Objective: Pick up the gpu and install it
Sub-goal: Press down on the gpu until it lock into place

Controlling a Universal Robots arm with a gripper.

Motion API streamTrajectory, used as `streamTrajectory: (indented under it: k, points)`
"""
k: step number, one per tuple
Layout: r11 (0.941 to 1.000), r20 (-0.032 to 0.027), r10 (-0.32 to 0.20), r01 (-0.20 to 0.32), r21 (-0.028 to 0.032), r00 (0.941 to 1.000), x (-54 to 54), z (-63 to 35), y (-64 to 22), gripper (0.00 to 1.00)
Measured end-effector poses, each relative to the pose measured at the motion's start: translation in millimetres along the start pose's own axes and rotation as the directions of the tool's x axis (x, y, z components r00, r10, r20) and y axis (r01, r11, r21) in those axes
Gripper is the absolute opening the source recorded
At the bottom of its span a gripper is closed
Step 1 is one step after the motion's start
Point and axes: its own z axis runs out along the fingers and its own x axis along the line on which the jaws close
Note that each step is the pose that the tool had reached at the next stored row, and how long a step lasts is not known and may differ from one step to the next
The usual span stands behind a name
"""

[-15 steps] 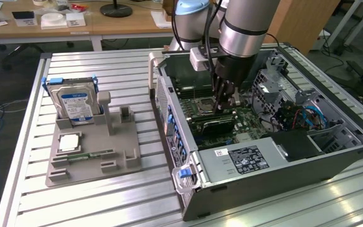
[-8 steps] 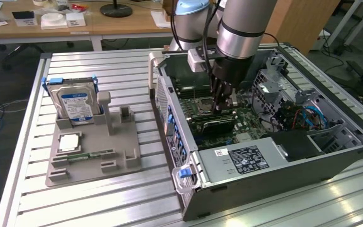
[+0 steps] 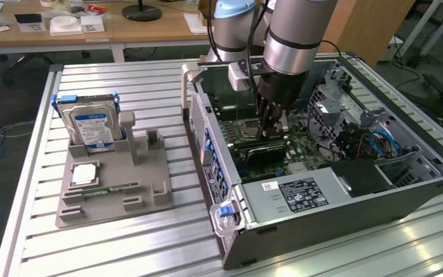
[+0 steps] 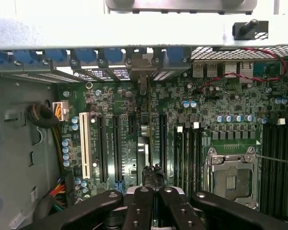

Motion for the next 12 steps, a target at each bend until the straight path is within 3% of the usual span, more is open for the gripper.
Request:
streamTrajectory:
  k: [12]
  points:
    - [1.0, 0.0027, 0.0, 0.0, 0.0003, 1.0, -0.7, 1.5, -2.2, 0.11]
